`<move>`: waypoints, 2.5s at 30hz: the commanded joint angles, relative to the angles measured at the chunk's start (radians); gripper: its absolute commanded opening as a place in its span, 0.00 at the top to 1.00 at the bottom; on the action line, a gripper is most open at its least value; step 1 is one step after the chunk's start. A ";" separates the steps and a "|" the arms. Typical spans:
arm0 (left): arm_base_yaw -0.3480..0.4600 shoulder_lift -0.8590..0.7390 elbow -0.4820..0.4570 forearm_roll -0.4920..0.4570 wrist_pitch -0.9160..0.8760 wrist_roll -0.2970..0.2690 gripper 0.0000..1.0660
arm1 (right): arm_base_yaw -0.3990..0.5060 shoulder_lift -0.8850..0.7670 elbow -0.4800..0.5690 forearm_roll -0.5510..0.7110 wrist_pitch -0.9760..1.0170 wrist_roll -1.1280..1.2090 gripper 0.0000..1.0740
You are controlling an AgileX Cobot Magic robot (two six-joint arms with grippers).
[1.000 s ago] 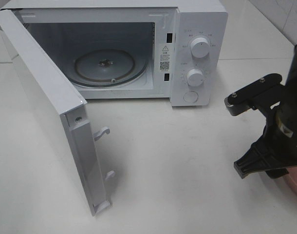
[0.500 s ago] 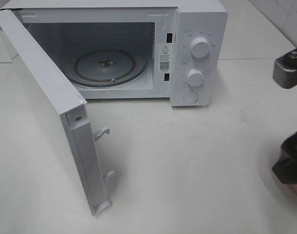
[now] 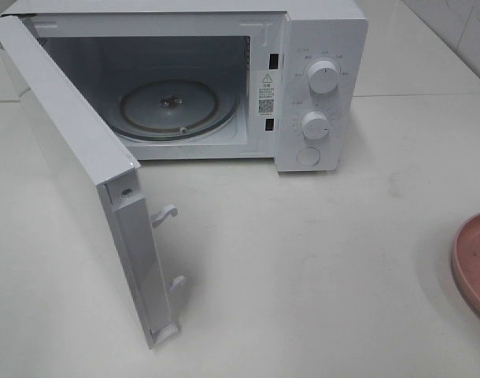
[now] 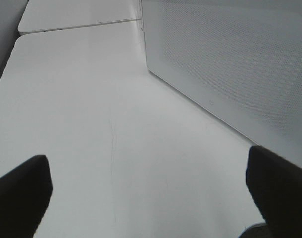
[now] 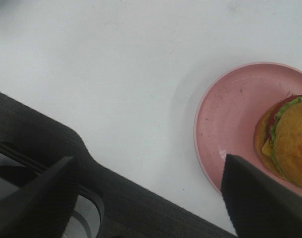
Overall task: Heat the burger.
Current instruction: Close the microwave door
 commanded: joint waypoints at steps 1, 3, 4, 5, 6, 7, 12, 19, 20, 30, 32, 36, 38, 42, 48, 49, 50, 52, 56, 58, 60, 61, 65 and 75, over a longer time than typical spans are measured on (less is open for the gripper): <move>0.001 -0.022 0.003 0.001 -0.012 -0.004 0.06 | -0.040 -0.079 0.053 -0.005 -0.017 -0.014 0.29; 0.001 -0.022 0.003 0.001 -0.012 -0.004 0.06 | -0.095 -0.122 0.081 -0.005 -0.029 -0.027 0.29; 0.001 -0.022 0.003 0.001 -0.012 -0.004 0.06 | -0.120 -0.146 0.093 -0.005 -0.037 -0.039 0.29; 0.001 -0.022 0.003 0.001 -0.012 -0.004 0.06 | -0.184 -0.196 0.123 -0.004 -0.060 -0.066 0.29; 0.001 -0.022 0.003 0.001 -0.012 -0.004 0.06 | -0.208 -0.217 0.135 -0.004 -0.070 -0.076 0.29; 0.001 -0.022 0.003 0.001 -0.012 -0.004 0.06 | -0.208 -0.217 0.135 -0.004 -0.070 -0.076 0.29; 0.001 -0.022 0.003 0.001 -0.012 -0.004 0.06 | -0.324 -0.334 0.173 0.024 -0.113 -0.124 0.29; 0.001 -0.022 0.003 0.001 -0.012 -0.004 0.06 | -0.480 -0.487 0.184 0.101 -0.105 -0.233 0.29; 0.001 -0.022 0.003 0.001 -0.012 -0.004 0.06 | -0.480 -0.487 0.184 0.101 -0.105 -0.233 0.29; 0.001 -0.022 0.003 0.001 -0.012 -0.004 0.06 | -0.579 -0.641 0.184 0.100 -0.105 -0.228 0.29; 0.001 -0.020 0.003 0.001 -0.012 -0.004 0.06 | -0.579 -0.641 0.184 0.100 -0.105 -0.228 0.29; 0.001 -0.021 0.003 0.001 -0.012 -0.004 0.06 | -0.579 -0.635 0.184 0.100 -0.105 -0.228 0.29; 0.001 -0.021 0.003 0.001 -0.012 -0.004 0.06 | -0.579 -0.635 0.184 0.100 -0.105 -0.228 0.29; 0.001 -0.021 0.003 0.001 -0.012 -0.004 0.06 | -0.579 -0.635 0.184 0.100 -0.105 -0.228 0.29; 0.001 -0.021 0.003 0.001 -0.012 -0.004 0.06 | -0.579 -0.635 0.184 0.100 -0.105 -0.228 0.29; 0.001 -0.021 0.003 0.001 -0.012 -0.004 0.06 | -0.579 -0.635 0.184 0.100 -0.105 -0.228 0.29; 0.001 -0.021 0.003 0.001 -0.012 -0.004 0.06 | -0.579 -0.635 0.184 0.100 -0.105 -0.228 0.29; 0.001 -0.021 0.003 0.001 -0.012 -0.004 0.06 | -0.579 -0.635 0.184 0.100 -0.105 -0.228 0.29; 0.001 -0.021 0.003 0.001 -0.012 -0.004 0.06 | -0.579 -0.635 0.184 0.100 -0.105 -0.228 0.29; 0.001 -0.021 0.003 0.001 -0.012 -0.004 0.06 | -0.579 -0.635 0.184 0.100 -0.105 -0.228 0.29; 0.001 -0.021 0.003 0.001 -0.012 -0.004 0.06 | -0.579 -0.635 0.184 0.100 -0.105 -0.228 0.29; 0.001 -0.021 0.003 0.001 -0.012 -0.004 0.06 | -0.579 -0.635 0.184 0.100 -0.105 -0.228 0.29; 0.001 -0.021 0.003 -0.008 -0.012 -0.005 0.06 | -0.579 -0.635 0.184 0.100 -0.105 -0.228 0.29; 0.001 -0.020 0.003 -0.009 -0.012 -0.005 0.06 | -0.579 -0.635 0.184 0.100 -0.105 -0.228 0.29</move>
